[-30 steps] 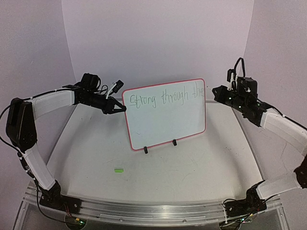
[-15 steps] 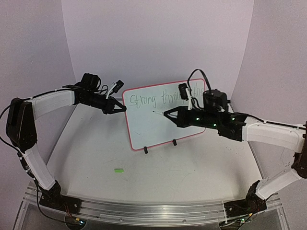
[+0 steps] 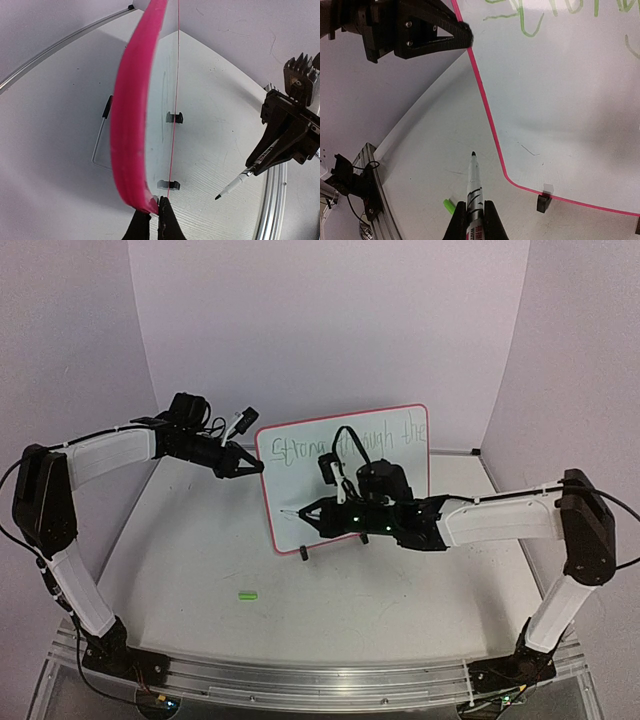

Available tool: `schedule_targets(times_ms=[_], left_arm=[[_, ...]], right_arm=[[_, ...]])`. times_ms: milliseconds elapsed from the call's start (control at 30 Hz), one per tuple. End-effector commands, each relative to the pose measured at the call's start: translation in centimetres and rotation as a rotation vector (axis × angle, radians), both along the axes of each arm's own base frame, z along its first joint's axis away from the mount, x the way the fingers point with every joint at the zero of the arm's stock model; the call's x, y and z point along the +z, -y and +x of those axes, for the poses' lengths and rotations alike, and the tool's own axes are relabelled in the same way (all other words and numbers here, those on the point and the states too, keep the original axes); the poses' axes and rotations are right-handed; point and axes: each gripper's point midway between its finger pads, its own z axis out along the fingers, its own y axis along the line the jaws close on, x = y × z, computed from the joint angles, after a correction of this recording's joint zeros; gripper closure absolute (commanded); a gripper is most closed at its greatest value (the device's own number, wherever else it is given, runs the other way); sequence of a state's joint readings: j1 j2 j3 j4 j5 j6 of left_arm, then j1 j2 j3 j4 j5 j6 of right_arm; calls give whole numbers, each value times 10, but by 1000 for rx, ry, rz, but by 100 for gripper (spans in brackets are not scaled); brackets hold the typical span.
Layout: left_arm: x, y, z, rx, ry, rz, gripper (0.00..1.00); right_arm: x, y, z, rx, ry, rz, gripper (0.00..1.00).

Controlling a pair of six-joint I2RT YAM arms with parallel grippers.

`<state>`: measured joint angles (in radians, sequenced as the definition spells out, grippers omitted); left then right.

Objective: Write a sentence on the whiteboard
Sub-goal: Write a sentence at the center of the board.

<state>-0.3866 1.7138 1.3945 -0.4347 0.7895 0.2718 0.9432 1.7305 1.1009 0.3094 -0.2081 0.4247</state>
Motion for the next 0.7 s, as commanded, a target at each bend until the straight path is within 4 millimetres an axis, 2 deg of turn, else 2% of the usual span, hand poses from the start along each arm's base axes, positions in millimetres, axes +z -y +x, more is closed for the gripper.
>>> schedule_targets(times_ms=[0,167,667], left_arm=[[-21,-2,-11,-20,-6,95,100],[-21,-2,-11,-20,-5,96,100],[-21,-1,-12,-23,-5,94,100]], right_arm=[[35,-13,21,-60,79,104,100],[27,-20,30,-79,78,96,100],[17,-21,57,-191,103,55,100]])
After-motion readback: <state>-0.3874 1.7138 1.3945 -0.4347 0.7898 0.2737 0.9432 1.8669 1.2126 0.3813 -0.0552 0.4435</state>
